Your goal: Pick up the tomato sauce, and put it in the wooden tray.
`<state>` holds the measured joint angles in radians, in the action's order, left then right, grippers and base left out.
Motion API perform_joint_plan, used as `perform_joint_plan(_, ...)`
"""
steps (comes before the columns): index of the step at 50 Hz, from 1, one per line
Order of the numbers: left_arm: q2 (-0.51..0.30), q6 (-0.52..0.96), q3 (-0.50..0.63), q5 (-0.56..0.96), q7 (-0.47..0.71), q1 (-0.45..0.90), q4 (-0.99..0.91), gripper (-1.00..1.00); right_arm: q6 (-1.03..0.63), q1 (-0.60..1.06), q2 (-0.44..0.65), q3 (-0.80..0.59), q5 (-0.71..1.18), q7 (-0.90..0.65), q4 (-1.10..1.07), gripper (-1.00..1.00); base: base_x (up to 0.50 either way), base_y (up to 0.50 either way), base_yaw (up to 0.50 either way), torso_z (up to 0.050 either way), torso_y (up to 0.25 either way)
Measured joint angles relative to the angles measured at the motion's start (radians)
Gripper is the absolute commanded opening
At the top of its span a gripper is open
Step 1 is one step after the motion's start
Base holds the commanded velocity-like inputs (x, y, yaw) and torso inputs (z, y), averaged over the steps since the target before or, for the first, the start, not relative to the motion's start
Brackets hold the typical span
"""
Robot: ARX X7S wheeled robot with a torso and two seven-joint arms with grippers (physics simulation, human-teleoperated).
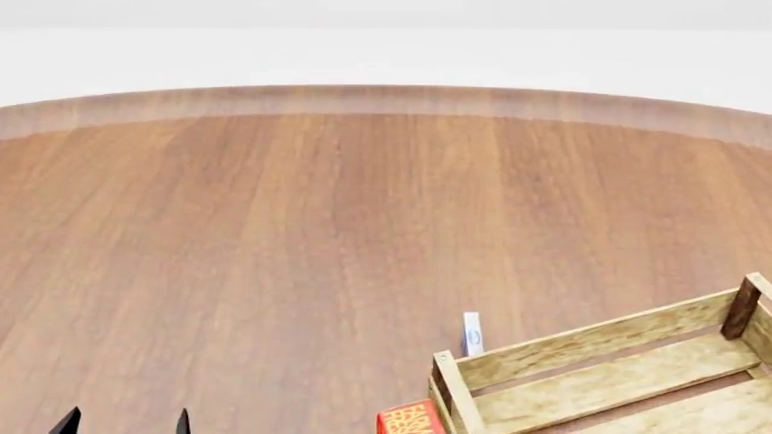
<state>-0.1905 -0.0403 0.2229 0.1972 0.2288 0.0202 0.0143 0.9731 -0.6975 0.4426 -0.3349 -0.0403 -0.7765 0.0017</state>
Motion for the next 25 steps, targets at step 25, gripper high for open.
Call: perform_joint_plan(25, -0.009, 0.004, 0.012, 0.009, 0.014, 0.004, -0.006, 1.0, -0.027, 0.094, -0.016, -0.083, 0.079, 0.02, 0.164, 1.0, 0.0, 0.0, 0.0, 0.0, 0.0)
